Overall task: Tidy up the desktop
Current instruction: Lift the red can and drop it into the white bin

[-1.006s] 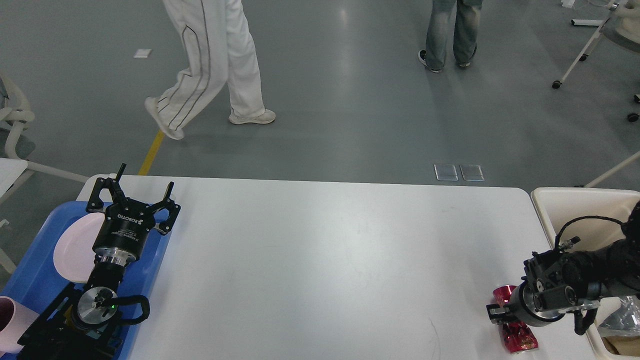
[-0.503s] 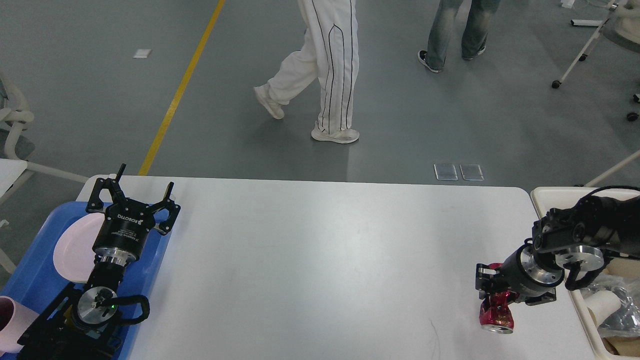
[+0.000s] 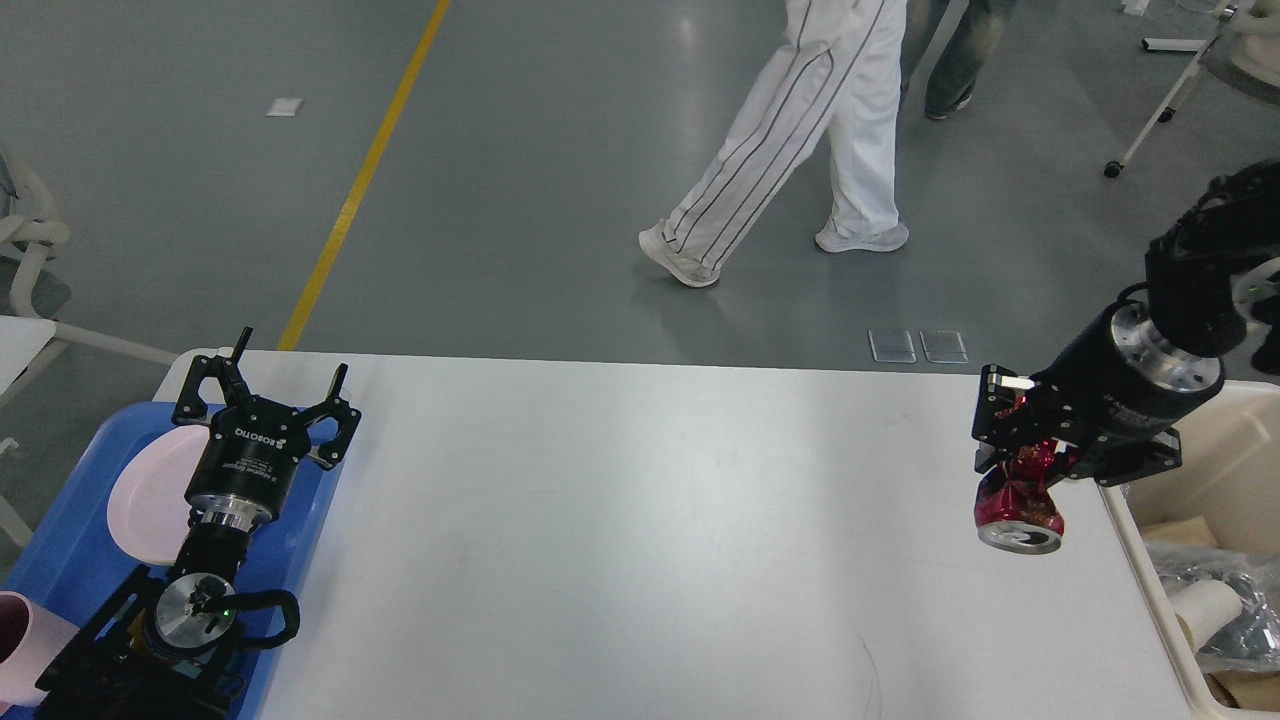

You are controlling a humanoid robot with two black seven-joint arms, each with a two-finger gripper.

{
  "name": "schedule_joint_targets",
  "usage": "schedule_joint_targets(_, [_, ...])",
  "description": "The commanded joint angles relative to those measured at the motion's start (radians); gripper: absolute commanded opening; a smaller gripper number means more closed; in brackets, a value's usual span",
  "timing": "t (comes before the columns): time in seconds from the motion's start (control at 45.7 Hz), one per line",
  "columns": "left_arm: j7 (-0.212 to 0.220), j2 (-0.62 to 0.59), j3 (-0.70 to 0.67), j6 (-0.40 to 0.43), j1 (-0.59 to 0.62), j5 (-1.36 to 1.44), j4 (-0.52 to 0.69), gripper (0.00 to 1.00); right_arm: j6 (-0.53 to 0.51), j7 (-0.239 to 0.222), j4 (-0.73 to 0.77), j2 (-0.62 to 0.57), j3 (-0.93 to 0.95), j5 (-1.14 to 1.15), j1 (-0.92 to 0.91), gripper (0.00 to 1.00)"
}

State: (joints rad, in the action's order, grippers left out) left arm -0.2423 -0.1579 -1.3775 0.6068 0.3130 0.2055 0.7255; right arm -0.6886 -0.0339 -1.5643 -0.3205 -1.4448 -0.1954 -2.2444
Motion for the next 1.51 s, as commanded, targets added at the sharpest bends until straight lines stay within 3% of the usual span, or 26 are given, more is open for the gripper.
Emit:
schedule_joint_targets(0.0, [0.0,0.0,0.0,0.001,0.0,0.0,-0.001,0.96,-0.046,0.0,-0.043,-0.003,-0.032,-0.01,-0.089,0.0])
schedule_joint_targets(0.372, [0.0,0.0,0.0,0.001,0.0,0.0,0.0,0.96,-0.02,0.002,-0.069,-0.031,-0.143,-0.016,-0.155,0.0])
schedule_joint_targets(0.59, [0.0,0.0,0.0,-0.001,0.0,0.0,-0.001,0.96,0.22,0.002,0.0,-0.167,-0.206,-0.027,-0.049,0.0])
schedule_joint_targets(0.656, [0.0,0.0,0.0,0.001,0.0,0.0,0.0,0.96,0.293,0.0,0.07,-0.251,-0.204,-0.027,0.046,0.0])
schedule_joint_targets(0.831, [0.0,0.0,0.0,-0.001,0.0,0.0,0.0,0.96,0.325,0.002,0.312,-0.388,-0.166,-0.021,0.265,0.0])
schedule_joint_targets(1.006, [0.0,0.0,0.0,0.001,0.0,0.0,-0.001,0.96,0.377,0.002,0.567,-0.45,0.046,-0.03,0.632,0.0])
schedule_joint_targets(1.181, [0.0,0.0,0.0,0.001,0.0,0.0,0.0,0.96,0.448,0.003,0.903,-0.427,0.23,-0.032,1.034,0.0])
schedule_joint_targets(1.378, [0.0,0.001,0.0,0.001,0.0,0.0,0.0,0.96,0.465,0.002,1.367,-0.27,0.507,-0.032,1.486,0.0])
schedule_joint_targets(1.487, [0.0,0.0,0.0,-0.001,0.0,0.0,-0.001,0.96,0.481,0.002,1.543,-0.171,0.583,-0.032,1.631,0.0])
